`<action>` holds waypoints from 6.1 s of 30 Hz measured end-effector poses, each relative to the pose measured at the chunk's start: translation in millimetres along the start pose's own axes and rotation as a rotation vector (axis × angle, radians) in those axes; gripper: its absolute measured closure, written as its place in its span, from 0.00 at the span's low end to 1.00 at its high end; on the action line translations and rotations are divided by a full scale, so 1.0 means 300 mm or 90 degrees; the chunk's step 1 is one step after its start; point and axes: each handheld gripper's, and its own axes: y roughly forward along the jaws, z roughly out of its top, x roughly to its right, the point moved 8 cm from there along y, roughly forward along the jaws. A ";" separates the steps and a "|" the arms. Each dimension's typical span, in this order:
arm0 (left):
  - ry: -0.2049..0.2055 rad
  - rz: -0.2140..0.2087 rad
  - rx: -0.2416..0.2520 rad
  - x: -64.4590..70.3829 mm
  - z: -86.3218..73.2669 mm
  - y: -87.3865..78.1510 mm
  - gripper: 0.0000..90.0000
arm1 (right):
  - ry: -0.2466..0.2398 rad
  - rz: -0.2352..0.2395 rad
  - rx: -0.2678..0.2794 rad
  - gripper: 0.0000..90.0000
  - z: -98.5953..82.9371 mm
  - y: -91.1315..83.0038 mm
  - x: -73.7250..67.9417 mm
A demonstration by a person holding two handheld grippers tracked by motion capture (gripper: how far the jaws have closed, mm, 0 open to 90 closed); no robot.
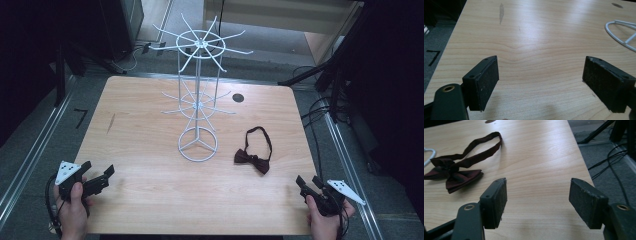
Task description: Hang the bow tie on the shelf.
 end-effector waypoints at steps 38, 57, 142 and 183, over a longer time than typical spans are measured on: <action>-0.006 -0.006 0.007 -0.001 0.001 -0.002 0.16 | -0.285 0.064 -0.331 0.43 0.190 0.107 -0.179; -0.006 -0.009 0.005 0.000 0.001 -0.002 0.16 | -0.359 0.066 -0.465 0.43 0.206 0.192 -0.238; -0.013 -0.010 -0.003 -0.005 0.000 0.000 0.16 | -0.317 -0.018 -0.368 1.00 0.344 0.330 -0.319; -0.014 -0.009 -0.001 -0.005 0.000 0.000 0.16 | -0.320 0.032 0.036 1.00 0.604 0.177 -0.502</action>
